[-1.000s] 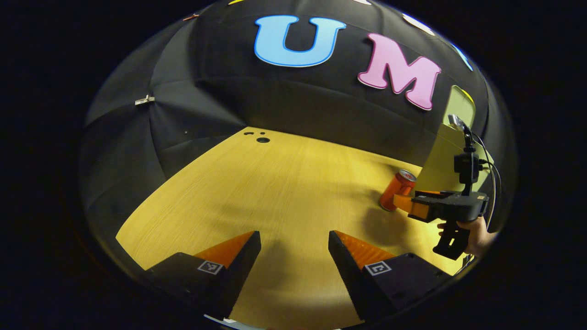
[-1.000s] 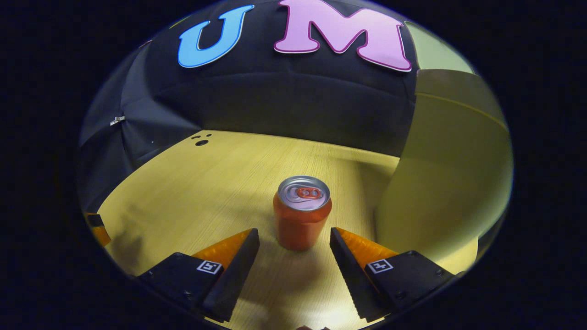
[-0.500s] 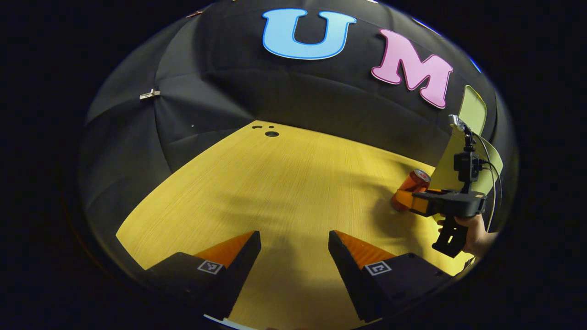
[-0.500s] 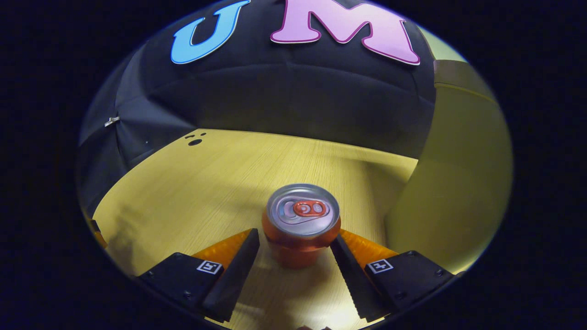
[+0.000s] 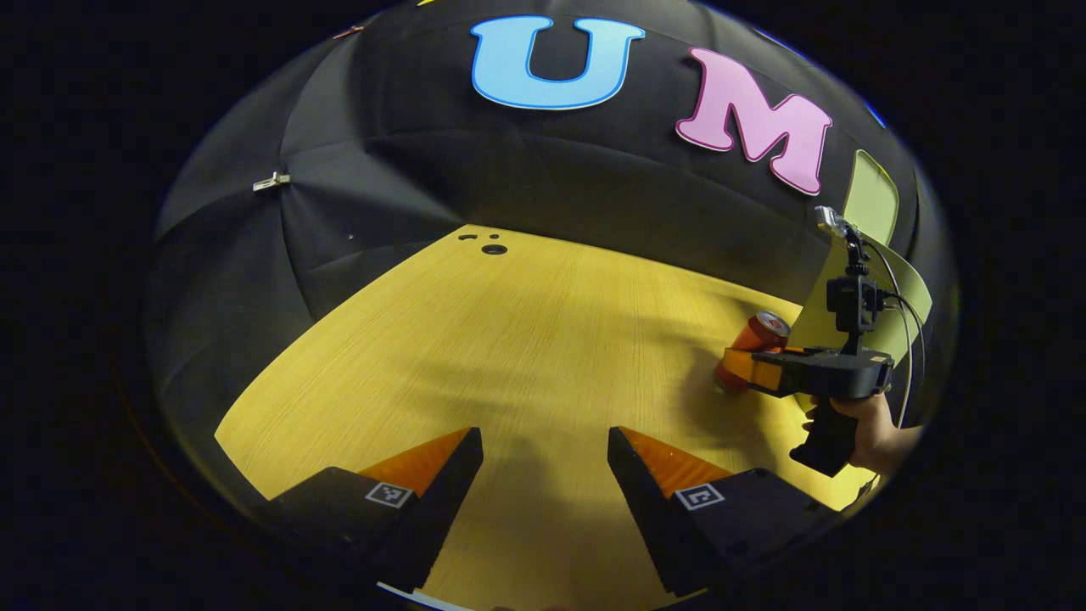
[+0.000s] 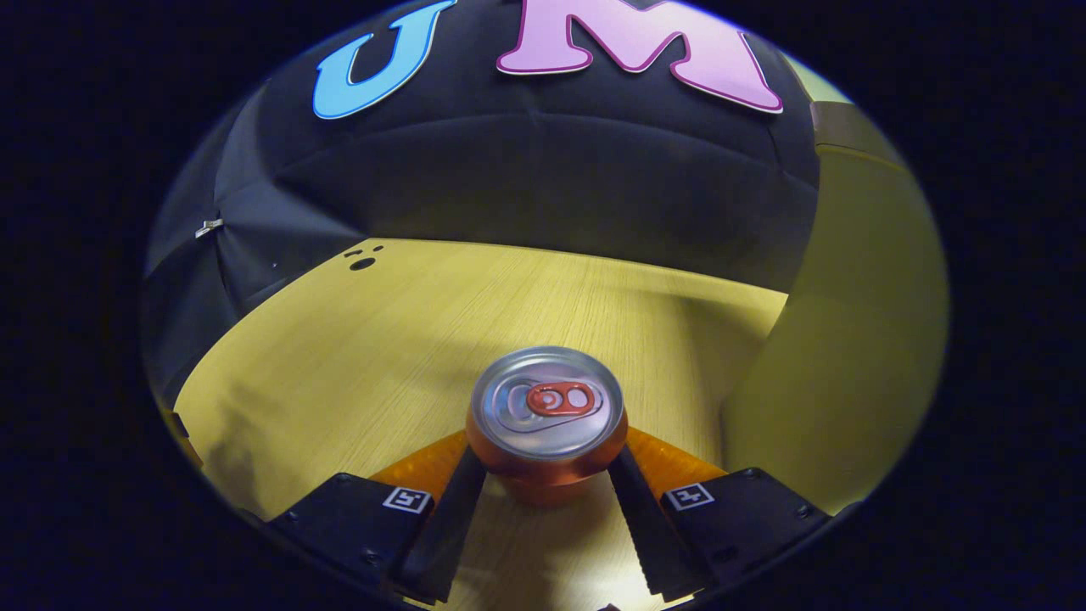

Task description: Press the lid of the desktop garbage bin to open it, pick up the crumpled paper on the desktop and throw it into the bin, then pick up the pop can on the desktop and drop it into the bin, and finally close the garbage bin lid.

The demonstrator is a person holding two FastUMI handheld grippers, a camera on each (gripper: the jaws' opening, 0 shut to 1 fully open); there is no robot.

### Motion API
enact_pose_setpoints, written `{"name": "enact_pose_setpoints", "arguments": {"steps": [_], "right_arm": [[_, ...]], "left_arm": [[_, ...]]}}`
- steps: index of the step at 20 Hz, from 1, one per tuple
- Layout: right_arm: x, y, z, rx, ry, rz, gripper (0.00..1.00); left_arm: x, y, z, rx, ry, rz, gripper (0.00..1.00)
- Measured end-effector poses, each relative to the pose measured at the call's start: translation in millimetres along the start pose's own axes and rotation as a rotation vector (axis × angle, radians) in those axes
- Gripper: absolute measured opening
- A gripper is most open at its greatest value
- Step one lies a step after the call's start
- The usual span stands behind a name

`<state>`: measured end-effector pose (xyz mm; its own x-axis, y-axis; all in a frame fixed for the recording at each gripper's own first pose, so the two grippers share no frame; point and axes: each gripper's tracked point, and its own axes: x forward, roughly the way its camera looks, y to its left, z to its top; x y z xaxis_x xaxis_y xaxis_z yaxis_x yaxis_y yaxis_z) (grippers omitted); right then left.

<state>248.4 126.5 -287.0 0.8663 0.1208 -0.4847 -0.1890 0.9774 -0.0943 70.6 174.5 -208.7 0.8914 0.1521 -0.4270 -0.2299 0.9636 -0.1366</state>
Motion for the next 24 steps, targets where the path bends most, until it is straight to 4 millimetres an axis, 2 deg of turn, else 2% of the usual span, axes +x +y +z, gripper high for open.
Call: {"name": "enact_pose_setpoints", "arguments": {"steps": [5, 11, 16, 19, 24], "right_arm": [[-30, 14, 16, -0.053, -0.028, 0.038, 0.84], [-93, 33, 54, -0.093, -0.079, 0.077, 0.84], [-156, 30, 107, -0.121, -0.166, 0.065, 0.84], [-188, 23, 139, -0.132, -0.217, 0.052, 0.84], [-235, -1, 174, -0.154, -0.298, 0.005, 0.83]], "left_arm": [[-14, -6, 7, 0.012, -0.027, -0.010, 0.96], [-46, -2, 10, 0.029, -0.064, -0.016, 0.96], [-77, -5, 15, 0.071, -0.108, -0.046, 0.96], [-90, -8, 19, 0.071, -0.138, -0.069, 0.96], [-104, -15, 29, 0.090, -0.173, -0.093, 0.96]]}}
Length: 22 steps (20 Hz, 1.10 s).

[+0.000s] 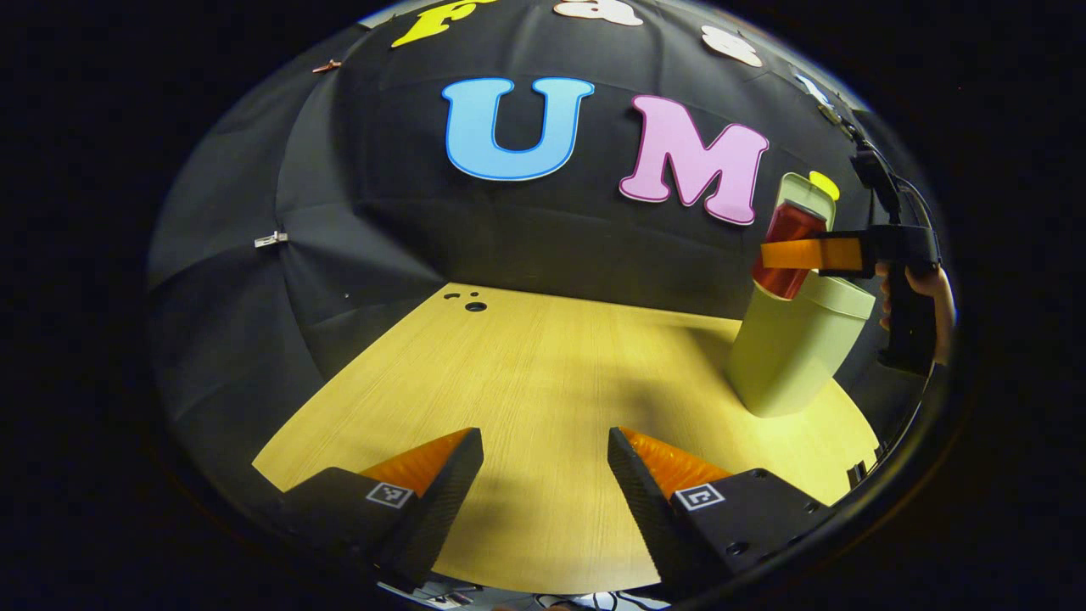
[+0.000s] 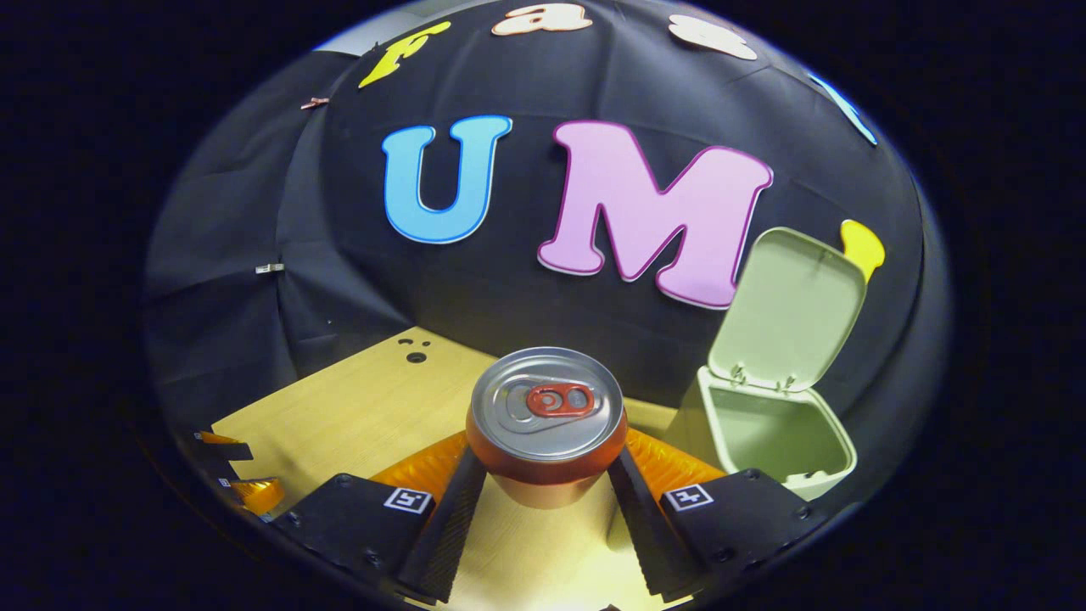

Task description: Press the lid of the desktop garbage bin to open it, pick up the crumpled paper on the desktop and throw it into the bin, then pick up the pop can on the desktop and drop it into the bin, and finally close the garbage bin lid.

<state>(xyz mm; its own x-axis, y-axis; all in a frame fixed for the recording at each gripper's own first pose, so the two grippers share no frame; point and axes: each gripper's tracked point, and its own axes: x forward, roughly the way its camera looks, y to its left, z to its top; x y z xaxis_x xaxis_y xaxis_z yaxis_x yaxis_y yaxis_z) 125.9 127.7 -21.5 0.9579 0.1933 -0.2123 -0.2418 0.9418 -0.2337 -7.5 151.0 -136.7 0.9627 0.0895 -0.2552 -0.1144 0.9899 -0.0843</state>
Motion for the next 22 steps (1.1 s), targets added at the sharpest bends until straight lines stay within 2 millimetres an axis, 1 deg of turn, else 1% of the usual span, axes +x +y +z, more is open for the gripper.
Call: {"name": "enact_pose_setpoints", "arguments": {"steps": [1, 4, 6, 8, 10, 13, 15, 16, 17, 18, 22], "right_arm": [[-5, -5, 5, -0.005, -0.012, -0.006, 0.83], [-18, -30, 22, -0.023, -0.039, -0.024, 0.83], [-24, -45, 35, -0.017, -0.069, -0.031, 0.84], [-25, -61, 44, -0.005, -0.090, -0.033, 0.83], [-21, -81, 48, 0.002, -0.096, -0.035, 0.83], [-12, -119, 48, 0.020, -0.103, -0.059, 0.84], [-6, -138, 42, 0.044, -0.091, -0.062, 0.83], [-4, -150, 39, 0.051, -0.086, -0.067, 0.84], [0, -161, 35, 0.056, -0.082, -0.074, 0.84], [3, -171, 31, 0.064, -0.076, -0.076, 0.83], [14, -199, 11, 0.083, -0.048, -0.069, 0.83]], "left_arm": [[-1, -2, 2, 0.004, -0.004, -0.005, 0.96], [0, -3, 11, 0.011, -0.013, 0.009, 0.96], [-1, -9, 20, 0.002, -0.023, 0.013, 0.96], [-1, -14, 28, 0.012, -0.037, 0.024, 0.96], [1, -15, 28, 0.028, -0.029, 0.054, 0.96], [4, -30, 24, -0.001, -0.019, 0.075, 0.96], [8, -38, 11, -0.024, 0.010, 0.102, 0.96], [10, -43, 8, -0.039, 0.019, 0.117, 0.96], [11, -52, 6, -0.057, 0.021, 0.120, 0.96], [13, -61, 4, -0.072, 0.026, 0.122, 0.96], [19, -91, -9, -0.113, 0.060, 0.128, 0.96]]}}
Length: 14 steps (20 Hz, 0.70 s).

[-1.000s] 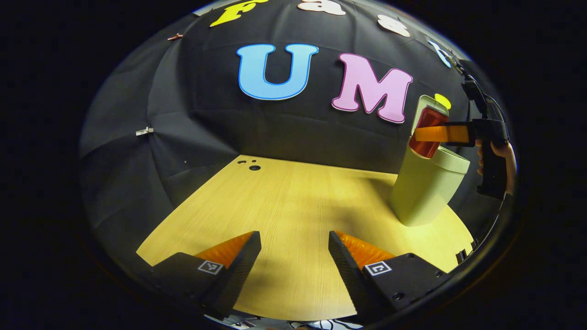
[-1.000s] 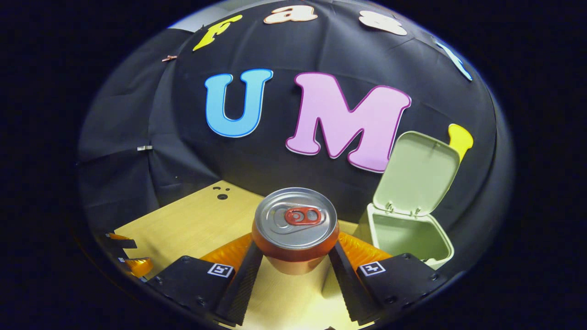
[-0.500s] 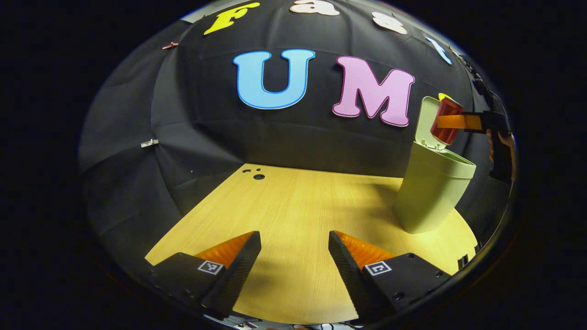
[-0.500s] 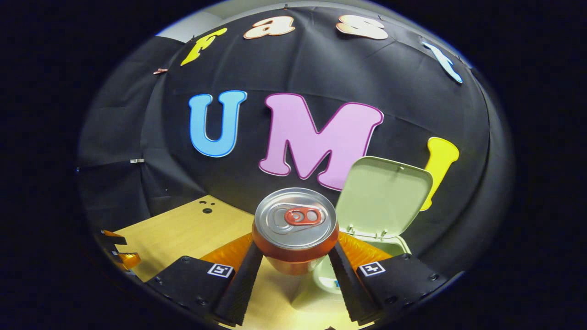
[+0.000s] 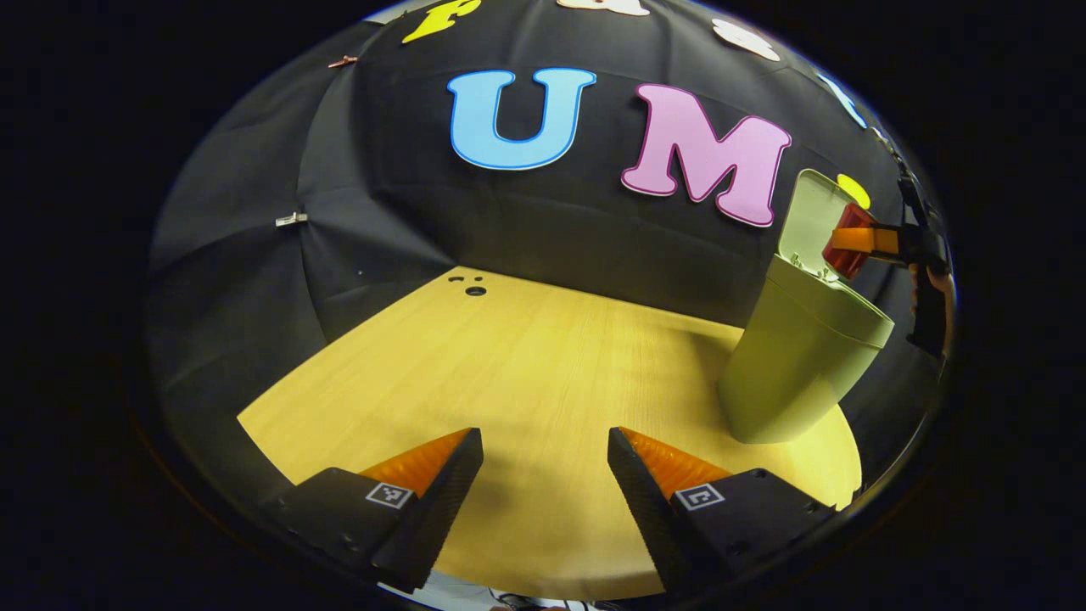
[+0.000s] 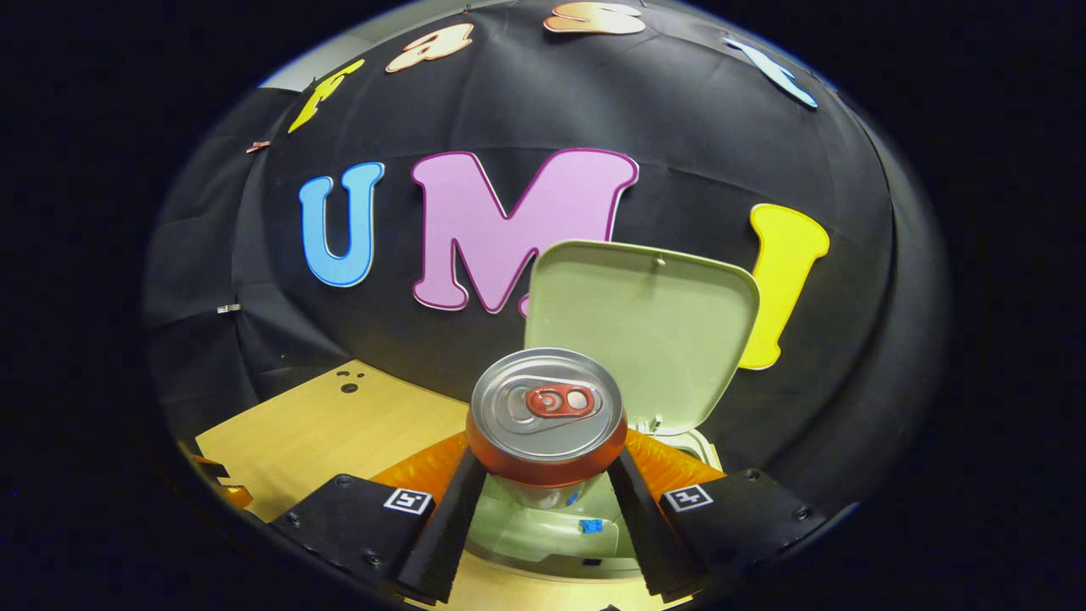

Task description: Press the lid of the desktop garbage bin to open it, pick up the crumpled paper on the desktop and throw it into the bin, then pick up the pop can on the desktop and drop it into the bin, and finally close the garbage bin lid.

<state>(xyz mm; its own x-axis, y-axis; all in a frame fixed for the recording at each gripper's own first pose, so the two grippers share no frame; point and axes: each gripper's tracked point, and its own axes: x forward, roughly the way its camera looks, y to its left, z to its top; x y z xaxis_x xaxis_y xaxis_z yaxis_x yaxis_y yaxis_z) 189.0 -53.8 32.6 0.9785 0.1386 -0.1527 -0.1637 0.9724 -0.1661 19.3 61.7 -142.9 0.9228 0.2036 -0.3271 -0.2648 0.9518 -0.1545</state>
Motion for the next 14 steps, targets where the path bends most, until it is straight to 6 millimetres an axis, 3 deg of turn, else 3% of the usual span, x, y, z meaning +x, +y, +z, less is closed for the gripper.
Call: {"name": "enact_pose_setpoints", "arguments": {"steps": [6, 10, 14], "right_arm": [[19, -22, -27, 0.020, 0.047, 0.040, 0.83], [31, -23, -46, 0.042, 0.094, 0.067, 0.84], [35, -24, -47, 0.028, 0.093, 0.056, 0.84]], "left_arm": [[6, -33, -12, -0.013, 0.027, 0.032, 0.96], [7, -43, -11, -0.035, 0.017, 0.063, 0.96], [6, -43, -14, -0.031, 0.026, 0.058, 0.96]]}}
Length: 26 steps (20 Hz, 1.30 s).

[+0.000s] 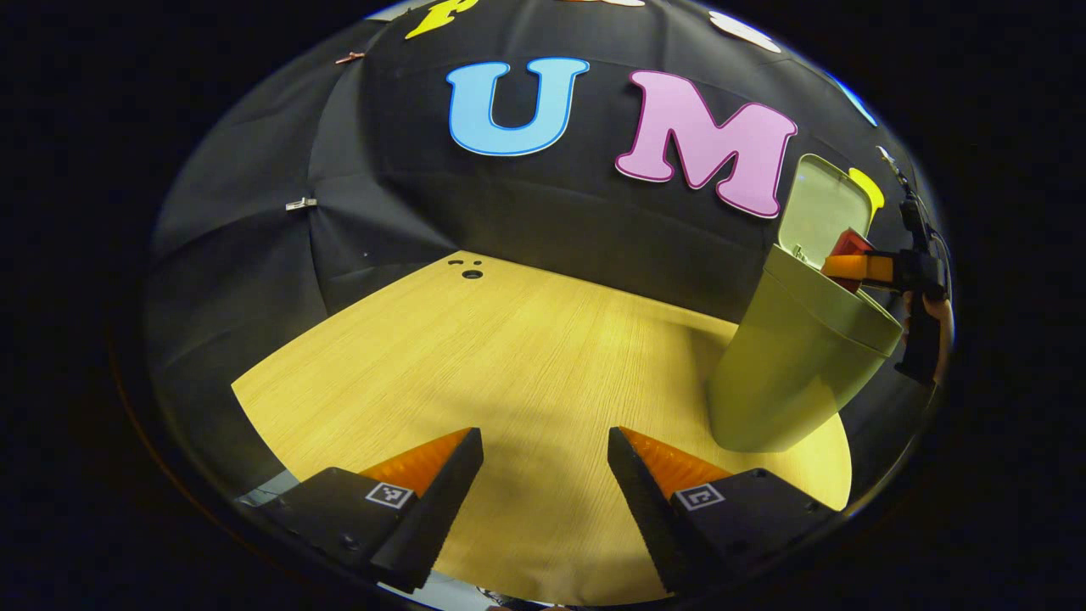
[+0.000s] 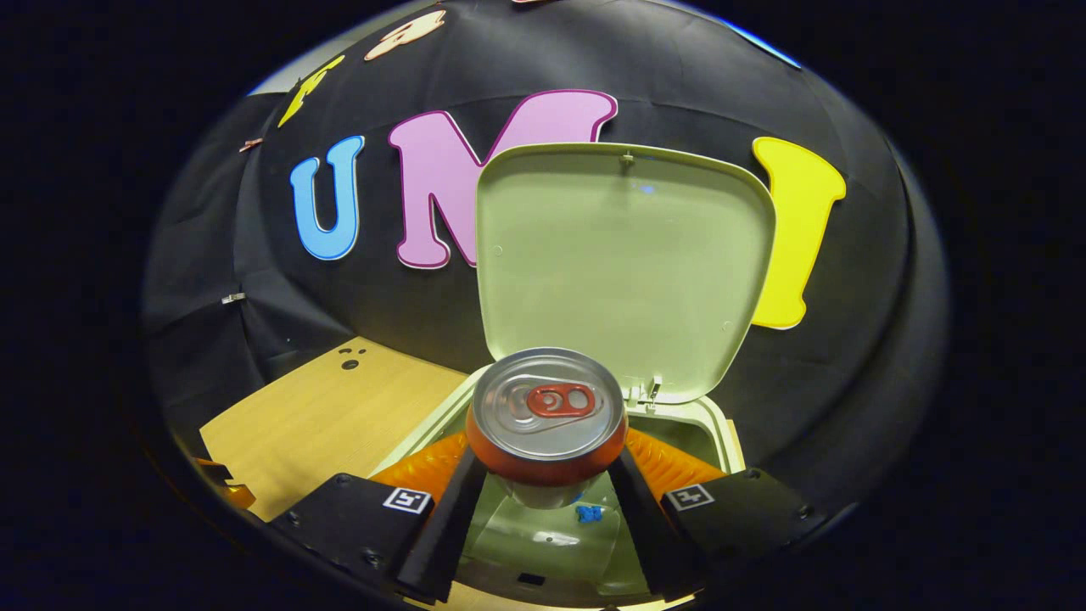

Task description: Press the lid of the desktop garbage bin to open it, pick up the crumpled paper on the desktop and throw it into the bin, then pick up the pop can on the desktop and drop it into the bin, and finally close the garbage bin lid.

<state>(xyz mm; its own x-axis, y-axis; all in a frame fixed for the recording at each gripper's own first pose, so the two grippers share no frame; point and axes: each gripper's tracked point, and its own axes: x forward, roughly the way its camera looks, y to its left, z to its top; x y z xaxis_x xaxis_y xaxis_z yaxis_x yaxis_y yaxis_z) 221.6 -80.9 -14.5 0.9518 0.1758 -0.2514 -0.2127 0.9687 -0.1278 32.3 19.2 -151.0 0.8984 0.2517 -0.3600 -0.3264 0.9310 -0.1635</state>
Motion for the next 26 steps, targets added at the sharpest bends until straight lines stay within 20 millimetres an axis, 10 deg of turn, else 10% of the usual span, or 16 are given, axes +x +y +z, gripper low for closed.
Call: {"name": "enact_pose_setpoints", "arguments": {"steps": [12, 26], "right_arm": [[-25, 5, 35, 0.048, -0.059, -0.089, 0.98], [-52, -8, 189, -0.034, -0.294, -0.165, 0.98]], "left_arm": [[2, 38, 8, 0.024, 0.012, -0.034, 0.96], [6, 68, 1, 0.002, 0.025, -0.033, 0.96]]}}
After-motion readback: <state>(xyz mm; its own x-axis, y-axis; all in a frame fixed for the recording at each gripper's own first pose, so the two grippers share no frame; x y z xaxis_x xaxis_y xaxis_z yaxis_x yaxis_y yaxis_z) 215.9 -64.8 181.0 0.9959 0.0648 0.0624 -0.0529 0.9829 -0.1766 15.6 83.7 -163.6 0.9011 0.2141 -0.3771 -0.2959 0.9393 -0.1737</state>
